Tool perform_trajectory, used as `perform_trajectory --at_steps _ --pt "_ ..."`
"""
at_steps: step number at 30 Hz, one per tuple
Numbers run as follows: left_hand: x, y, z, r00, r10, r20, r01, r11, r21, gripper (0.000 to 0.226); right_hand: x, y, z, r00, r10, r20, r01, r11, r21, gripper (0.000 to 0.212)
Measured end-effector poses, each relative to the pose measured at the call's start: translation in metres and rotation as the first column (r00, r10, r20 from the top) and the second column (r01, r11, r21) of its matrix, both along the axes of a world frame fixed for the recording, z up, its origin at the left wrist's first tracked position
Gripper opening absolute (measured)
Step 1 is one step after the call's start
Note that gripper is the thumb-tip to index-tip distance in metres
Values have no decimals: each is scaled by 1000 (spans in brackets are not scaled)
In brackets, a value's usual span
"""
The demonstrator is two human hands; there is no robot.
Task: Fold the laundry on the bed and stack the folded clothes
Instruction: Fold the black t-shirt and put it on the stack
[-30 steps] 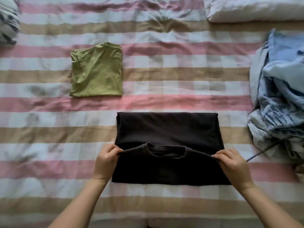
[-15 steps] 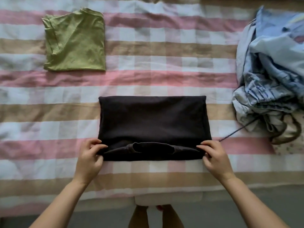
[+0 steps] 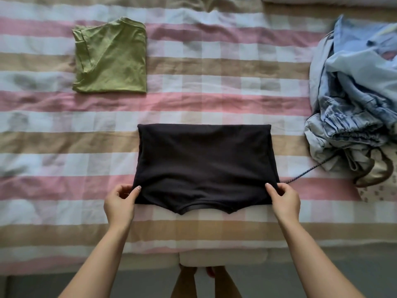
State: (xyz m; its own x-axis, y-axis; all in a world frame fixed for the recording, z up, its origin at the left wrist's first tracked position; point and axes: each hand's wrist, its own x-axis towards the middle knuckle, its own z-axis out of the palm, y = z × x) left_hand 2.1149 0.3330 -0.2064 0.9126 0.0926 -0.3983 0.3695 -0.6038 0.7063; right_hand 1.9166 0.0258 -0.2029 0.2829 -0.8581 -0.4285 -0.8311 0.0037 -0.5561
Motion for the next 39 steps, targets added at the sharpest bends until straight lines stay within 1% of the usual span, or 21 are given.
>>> perform_trajectory --at_steps 3,5,7,8,9,11,13,14,15,17,19,22,24,25,27,28,29,31,33,37,39 --pt "-7 0 2 1000 -7 -5 7 1000 -4 20 -5 -3 2 999 -44 16 45 996 -81 17" --pt "-10 -2 3 999 -25 -42 26 999 18 17 -5 -3 1 998 -56 -2 56 995 -78 18" --pt "-11 -5 5 998 -68 -9 68 986 149 8 -3 -4 -1 998 -58 -29 56 996 -68 20" --pt "-10 -7 7 987 -143 79 119 962 247 14 -1 -5 0 998 -66 -22 64 994 -88 22" --pt "-10 -12 9 946 -263 189 200 933 298 20 2 -6 0 997 -74 0 74 990 -116 23" --pt "-10 -36 14 790 -515 333 442 855 273 30 8 -6 3 996 -85 41 90 987 -132 29" --pt "-6 -72 12 607 -715 347 666 696 269 38 13 -8 2 996 -84 33 86 992 -92 33" --pt "-2 -91 7 530 -787 316 732 613 298 41 15 -9 1 997 -75 11 75 994 -75 34" --pt "3 -108 1 485 -833 265 762 552 339 45 16 -10 -1 998 -60 -14 59 996 -66 34" --pt "21 -127 -16 498 -859 123 744 496 448 53 17 -13 -6 998 -33 -60 30 998 -58 33" --pt "43 -129 -32 566 -825 -2 683 467 561 59 17 -16 -10 996 -18 -93 13 998 -54 31" --pt "55 -132 -35 651 -754 -88 640 482 599 65 18 -17 -8 996 -31 -81 30 999 -17 29" --pt "39 -153 -25 666 -745 -36 638 543 546 66 15 -16 -3 997 -76 -28 77 997 33 27" --pt "26 -168 -16 635 -770 53 646 568 510 62 14 -14 0 995 -104 4 104 993 62 27" --pt "-4 -201 -2 500 -830 250 706 557 437 48 10 -9 5 986 -161 44 155 981 113 26" --pt "-19 -220 4 446 -846 293 751 532 392 40 8 -8 6 980 -191 60 181 973 140 26" --pt "-33 -241 9 430 -853 295 789 514 336 34 6 -7 7 972 -220 83 203 964 171 26" --pt "-53 -280 13 499 -844 197 825 532 192 31 5 -5 6 947 -289 139 250 937 243 27" --pt "-65 -315 9 582 -812 33 805 582 117 38 4 -4 5 901 -387 197 316 896 313 28" --pt "-69 -350 1 683 -729 -32 725 672 152 55 6 3 9 811 -524 262 408 826 388 36" --pt "-67 -356 -1 730 -682 -43 678 715 170 51 7 7 14 775 -566 282 447 806 389 36"
